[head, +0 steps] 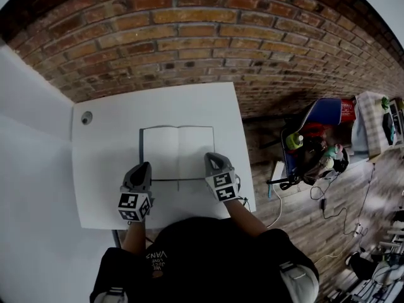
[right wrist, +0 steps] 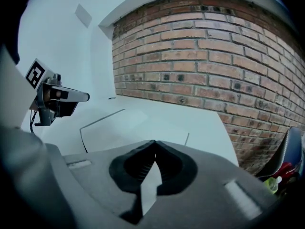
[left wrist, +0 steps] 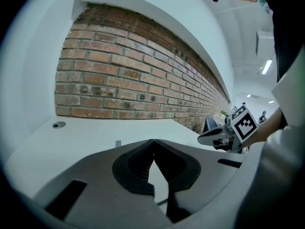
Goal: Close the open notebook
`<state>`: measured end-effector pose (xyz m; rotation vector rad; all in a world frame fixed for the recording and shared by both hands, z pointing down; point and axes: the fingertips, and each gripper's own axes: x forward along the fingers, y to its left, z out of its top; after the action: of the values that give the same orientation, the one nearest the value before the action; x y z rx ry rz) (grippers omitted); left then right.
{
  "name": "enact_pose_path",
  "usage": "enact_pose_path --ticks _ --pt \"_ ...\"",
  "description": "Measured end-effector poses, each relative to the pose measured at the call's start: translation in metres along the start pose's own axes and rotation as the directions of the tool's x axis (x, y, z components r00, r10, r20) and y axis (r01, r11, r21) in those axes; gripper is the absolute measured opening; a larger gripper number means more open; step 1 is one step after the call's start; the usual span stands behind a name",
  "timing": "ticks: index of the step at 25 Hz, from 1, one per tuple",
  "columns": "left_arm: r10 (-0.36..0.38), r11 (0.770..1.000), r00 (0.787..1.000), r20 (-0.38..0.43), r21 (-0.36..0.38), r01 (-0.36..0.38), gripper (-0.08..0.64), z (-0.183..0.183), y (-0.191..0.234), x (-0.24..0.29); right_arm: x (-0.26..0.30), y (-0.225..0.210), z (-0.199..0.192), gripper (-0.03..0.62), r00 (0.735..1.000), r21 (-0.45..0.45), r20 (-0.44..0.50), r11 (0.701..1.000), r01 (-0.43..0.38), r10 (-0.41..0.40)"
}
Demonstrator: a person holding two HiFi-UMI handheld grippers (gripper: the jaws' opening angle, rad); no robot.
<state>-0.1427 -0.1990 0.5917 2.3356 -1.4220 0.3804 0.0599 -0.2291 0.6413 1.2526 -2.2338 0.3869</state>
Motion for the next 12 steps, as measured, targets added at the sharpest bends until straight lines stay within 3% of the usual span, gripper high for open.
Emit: enact_pose_path --ticks 12 --pt "0.031 0.999 0.998 -0.056 -0.026 -0.032 0.011 -0.024 0.009 0.004 0.011 0.003 -0.023 -0.002 0.997 -0.022 -0.078 1.000 -0.021 0.019"
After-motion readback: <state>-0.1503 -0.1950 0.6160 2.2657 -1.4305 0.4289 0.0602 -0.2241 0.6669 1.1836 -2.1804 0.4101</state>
